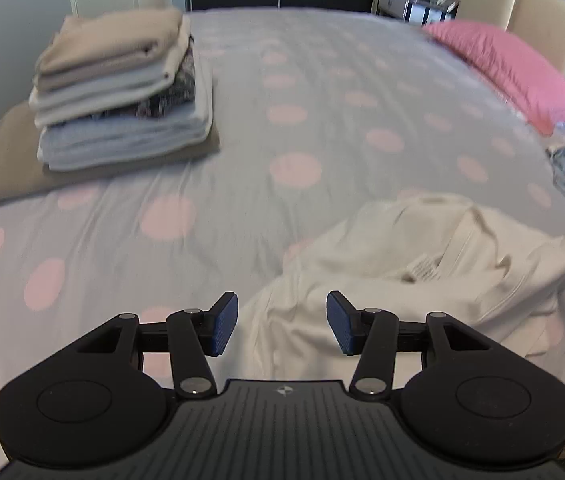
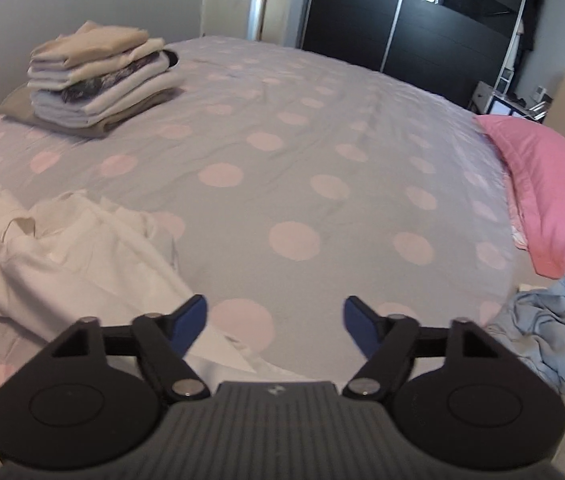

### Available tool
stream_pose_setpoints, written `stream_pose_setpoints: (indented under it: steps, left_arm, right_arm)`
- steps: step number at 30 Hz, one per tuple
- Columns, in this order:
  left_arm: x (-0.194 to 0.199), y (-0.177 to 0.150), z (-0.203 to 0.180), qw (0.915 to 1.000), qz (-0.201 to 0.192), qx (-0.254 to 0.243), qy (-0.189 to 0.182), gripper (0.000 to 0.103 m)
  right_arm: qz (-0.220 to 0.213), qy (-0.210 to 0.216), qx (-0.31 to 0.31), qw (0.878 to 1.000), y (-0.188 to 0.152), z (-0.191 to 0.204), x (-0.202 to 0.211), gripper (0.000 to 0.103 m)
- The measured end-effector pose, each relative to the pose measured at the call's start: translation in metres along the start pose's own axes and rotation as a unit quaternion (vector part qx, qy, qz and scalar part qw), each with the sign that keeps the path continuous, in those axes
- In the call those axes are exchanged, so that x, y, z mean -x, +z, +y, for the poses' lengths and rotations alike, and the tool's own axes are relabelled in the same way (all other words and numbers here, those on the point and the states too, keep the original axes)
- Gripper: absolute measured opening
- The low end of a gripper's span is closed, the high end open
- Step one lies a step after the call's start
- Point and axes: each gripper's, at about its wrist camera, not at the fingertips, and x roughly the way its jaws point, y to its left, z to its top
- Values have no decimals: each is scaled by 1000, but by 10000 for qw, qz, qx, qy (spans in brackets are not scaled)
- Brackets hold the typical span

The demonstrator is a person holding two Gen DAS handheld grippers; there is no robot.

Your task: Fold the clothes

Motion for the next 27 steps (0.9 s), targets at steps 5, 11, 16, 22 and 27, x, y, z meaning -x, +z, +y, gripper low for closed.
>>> stream_pose_setpoints:
  steps: [5,11,16,22,27]
  left_arm:
    - [-13,-5,1,9995,263,-137,103,47]
    - [-28,-6,6,9982,528,-122,244,47]
    - [-29,-6,6,9977,625,-102,248,47]
    - [-31,-8,8,9972,726,-31,204,40]
    - [-31,-9,10,9968,794,19,43,27]
  right_arm:
    - [-129,310,120,9994,2,10,-14,58]
    - [108,773,307,9965,3,16,-33,58]
    - [478,976,416,9932,2,20,-53,56]
    - [849,1013,564,9896,-3,28,-79,56]
    - [1081,1173,582,9855,-13,35,-83,20]
